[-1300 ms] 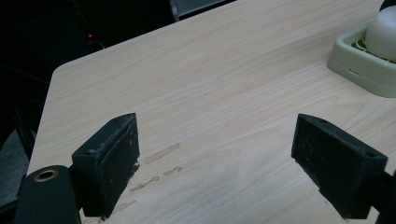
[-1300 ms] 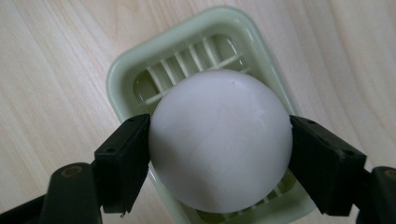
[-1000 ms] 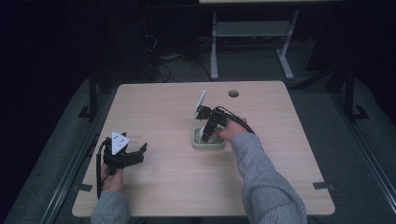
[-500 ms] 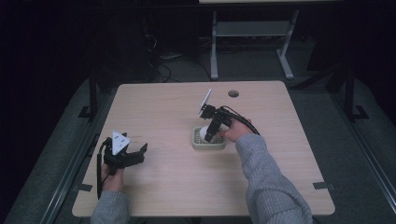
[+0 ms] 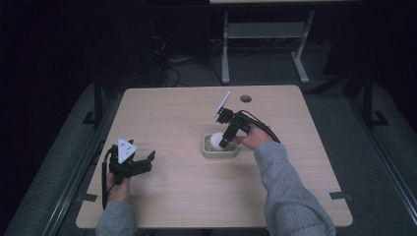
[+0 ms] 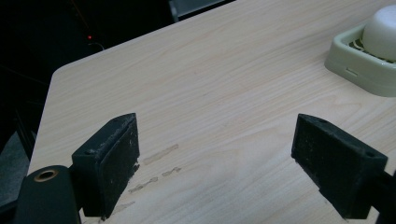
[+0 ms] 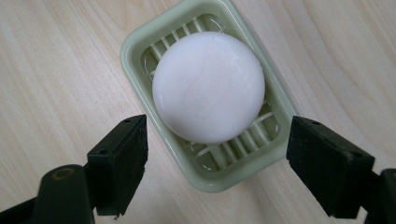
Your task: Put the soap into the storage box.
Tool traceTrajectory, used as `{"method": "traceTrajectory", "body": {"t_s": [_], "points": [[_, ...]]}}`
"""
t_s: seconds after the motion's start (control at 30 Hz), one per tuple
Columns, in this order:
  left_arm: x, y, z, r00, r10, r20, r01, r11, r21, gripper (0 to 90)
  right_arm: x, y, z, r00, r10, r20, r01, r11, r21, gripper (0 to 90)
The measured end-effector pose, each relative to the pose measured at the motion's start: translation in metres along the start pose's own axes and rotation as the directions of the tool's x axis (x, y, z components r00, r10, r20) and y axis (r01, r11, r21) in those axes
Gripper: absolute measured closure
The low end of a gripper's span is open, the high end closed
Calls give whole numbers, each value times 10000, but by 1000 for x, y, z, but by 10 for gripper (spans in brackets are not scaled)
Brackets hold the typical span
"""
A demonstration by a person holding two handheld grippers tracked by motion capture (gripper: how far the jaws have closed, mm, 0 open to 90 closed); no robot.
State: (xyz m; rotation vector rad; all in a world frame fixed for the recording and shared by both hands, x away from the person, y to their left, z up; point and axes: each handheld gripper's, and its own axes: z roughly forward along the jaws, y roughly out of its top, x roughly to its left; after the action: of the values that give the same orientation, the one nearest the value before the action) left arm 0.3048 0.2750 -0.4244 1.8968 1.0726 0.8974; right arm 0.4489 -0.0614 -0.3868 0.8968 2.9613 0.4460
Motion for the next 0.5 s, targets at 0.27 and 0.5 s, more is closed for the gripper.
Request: {"method": "traceTrajectory", "body": {"t_s": [0.27, 0.5], "points": [[1, 0, -1, 10000, -9, -14, 10, 10000, 19, 148, -1, -6, -7, 10000, 53, 35, -53, 9999, -121, 201], [1, 0, -1, 10000, -16, -24, 16, 10000, 21, 148, -1, -14, -12, 10000, 73, -16, -73, 9998, -172, 204]]}}
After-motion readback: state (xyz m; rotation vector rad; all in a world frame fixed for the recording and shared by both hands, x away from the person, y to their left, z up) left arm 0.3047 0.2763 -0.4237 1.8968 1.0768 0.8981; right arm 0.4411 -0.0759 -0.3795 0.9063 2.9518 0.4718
